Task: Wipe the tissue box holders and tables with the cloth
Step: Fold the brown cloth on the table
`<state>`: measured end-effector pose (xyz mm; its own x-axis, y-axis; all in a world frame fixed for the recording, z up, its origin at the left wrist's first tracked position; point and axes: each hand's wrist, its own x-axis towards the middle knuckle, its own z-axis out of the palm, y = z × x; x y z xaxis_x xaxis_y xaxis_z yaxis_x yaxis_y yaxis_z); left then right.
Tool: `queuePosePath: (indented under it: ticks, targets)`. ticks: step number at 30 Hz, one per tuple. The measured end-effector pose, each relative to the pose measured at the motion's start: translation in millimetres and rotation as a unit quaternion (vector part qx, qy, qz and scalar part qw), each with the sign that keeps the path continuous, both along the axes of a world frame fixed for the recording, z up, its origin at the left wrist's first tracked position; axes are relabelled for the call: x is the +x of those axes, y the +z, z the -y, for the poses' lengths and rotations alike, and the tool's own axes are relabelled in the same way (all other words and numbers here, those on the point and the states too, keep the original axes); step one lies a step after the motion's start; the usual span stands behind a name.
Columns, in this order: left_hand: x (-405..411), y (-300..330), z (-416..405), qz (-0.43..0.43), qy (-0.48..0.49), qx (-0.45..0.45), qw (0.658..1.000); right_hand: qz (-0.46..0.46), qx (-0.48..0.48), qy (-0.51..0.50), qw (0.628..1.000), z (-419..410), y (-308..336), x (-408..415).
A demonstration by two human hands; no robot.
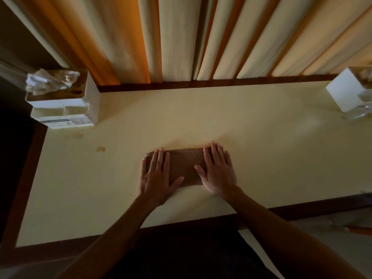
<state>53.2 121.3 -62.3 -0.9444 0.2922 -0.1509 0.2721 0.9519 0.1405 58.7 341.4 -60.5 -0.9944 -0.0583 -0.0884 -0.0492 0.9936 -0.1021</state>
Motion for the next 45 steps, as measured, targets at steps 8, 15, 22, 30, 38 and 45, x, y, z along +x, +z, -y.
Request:
queuePosePath:
  ticks: [8,15,22,30,38,45]
  targets:
    - [-25,22,19,0.026,0.052,0.141,0.988,-0.029,-0.05,0.019,0.998,29,15,6]
    - [-62,30,56,-0.001,0.061,0.132,0.989,-0.083,-0.094,0.176,0.976,106,24,18]
    - [-67,33,61,-0.005,0.045,0.15,0.988,-0.008,-0.013,0.232,0.973,140,35,14]
    - [-69,35,56,0.021,0.044,0.139,0.989,0.064,0.022,0.272,0.96,151,56,4]
    - [-75,44,44,0.084,0.086,0.111,0.987,0.071,-0.007,0.258,0.964,144,57,11]
    - [-95,58,34,0.204,0.095,0.14,0.964,-0.007,-0.103,0.257,0.961,108,51,15]
